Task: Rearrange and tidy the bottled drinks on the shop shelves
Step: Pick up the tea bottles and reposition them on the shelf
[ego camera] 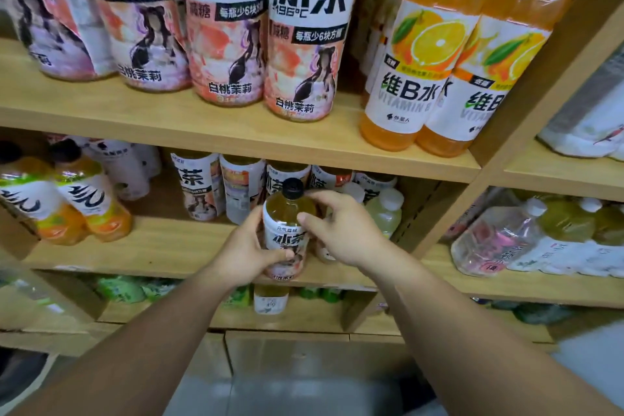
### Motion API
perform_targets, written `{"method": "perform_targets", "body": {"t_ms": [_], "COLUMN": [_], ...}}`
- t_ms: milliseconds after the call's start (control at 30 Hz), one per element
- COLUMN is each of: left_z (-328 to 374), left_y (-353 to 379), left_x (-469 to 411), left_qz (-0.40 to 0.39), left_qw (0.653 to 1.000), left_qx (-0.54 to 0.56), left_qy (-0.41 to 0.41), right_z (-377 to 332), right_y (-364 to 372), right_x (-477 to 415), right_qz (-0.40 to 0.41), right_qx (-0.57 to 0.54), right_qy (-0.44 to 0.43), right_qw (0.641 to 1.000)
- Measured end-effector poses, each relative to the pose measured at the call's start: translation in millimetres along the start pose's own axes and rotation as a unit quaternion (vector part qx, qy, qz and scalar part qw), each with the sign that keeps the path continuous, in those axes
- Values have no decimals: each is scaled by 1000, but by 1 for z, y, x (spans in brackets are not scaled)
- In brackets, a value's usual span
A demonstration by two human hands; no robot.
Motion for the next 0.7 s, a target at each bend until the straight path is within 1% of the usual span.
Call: {"method": "perform_targets", "body": {"t_ms": [233, 367, 533, 700], "left_z": [-4, -3, -1, 0], "left_y": [1, 3, 4, 5], "left_x": [-21, -22, -27, -31], "left_qz": [33, 64, 61, 54], "left_qw": [995, 991, 992, 992], "left_qx": [-94, -112, -110, -118], "left_qy": [-1, 17, 6, -3], "right_z": [2, 5, 8, 11], "right_y": [5, 16, 22, 20], "right_x": [0, -1, 1, -1], "right_qz": [32, 13, -23, -41], "right_qx": [70, 106, 88, 58], "right_qy": [3, 9, 17, 37], "right_qw": [997, 994, 996, 997]}}
Point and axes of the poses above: each hand's wrist, its own x-axis away from the middle knuckle, its own y-axis out of the palm, z = x × y, the point moved 7 cm from there along -x, towards the middle knuckle, and after that the axes turned 11 degrees about x, right-handed, at the moved point
